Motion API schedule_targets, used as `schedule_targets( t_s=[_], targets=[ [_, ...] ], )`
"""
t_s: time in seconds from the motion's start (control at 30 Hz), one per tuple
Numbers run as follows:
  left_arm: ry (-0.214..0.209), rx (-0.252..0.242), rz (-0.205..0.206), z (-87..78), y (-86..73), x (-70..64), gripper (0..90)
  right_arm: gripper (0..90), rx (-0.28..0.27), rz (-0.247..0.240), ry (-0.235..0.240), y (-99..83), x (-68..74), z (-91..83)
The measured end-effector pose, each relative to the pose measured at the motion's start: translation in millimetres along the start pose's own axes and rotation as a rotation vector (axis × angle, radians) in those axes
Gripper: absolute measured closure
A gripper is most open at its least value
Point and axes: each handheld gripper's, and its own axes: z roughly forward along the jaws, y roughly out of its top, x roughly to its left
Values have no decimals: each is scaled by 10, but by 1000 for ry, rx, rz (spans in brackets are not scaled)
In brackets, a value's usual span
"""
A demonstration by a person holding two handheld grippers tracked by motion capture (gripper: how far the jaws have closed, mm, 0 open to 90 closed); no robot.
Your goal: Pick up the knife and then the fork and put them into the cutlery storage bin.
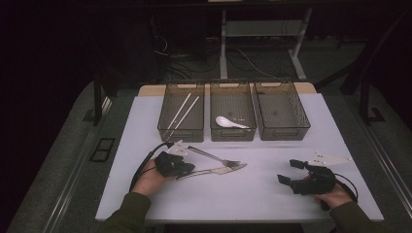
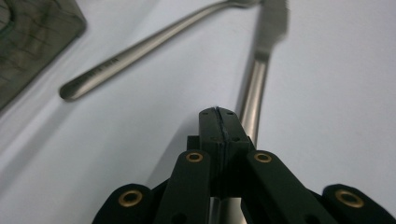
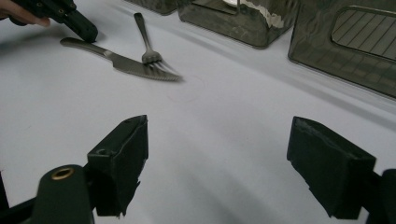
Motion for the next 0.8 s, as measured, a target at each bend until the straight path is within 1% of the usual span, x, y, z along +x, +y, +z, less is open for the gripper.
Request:
schedule_targets(
  t_s=[0.17,0.2,0.27,0.3,0.33,0.43,0.5,0.6,0.7,0.73,0.77,0.8],
  targets=[
    [-1,-6,-3,-12,-16,-34,887,205,0,-2,-1,2,4,3],
    [2,-10,-1,-24,-7,-30,852,205,0,-3,-1,2,6,3],
    [-13,-44,-18,-36,14,-47,810,206,0,-4,0,3,7,0],
    [-12,-50,-10,-40,33,-58,783,205,0,-4,0,3,7,0],
    [-13,-58,-15,-36,48,-79,759,205,0,-5,-1,3,5,1],
    [-8,-69,-11,-3,124,-160,685,206,0,-4,-2,3,4,2],
    [-2,-66,-3,32,168,-202,658,205,0,-6,-2,3,7,2],
    [8,-62,5,106,209,-236,648,206,0,-8,-3,4,8,3],
    [10,-50,14,173,221,-228,646,206,-1,-9,-2,4,9,5],
    [10,-53,9,190,220,-234,646,206,-1,-9,-2,4,8,4],
    [10,-48,18,200,221,-230,649,205,-1,-7,-2,4,8,3],
    [10,-45,18,209,221,-233,650,205,-1,-6,-2,4,7,3]
  ],
)
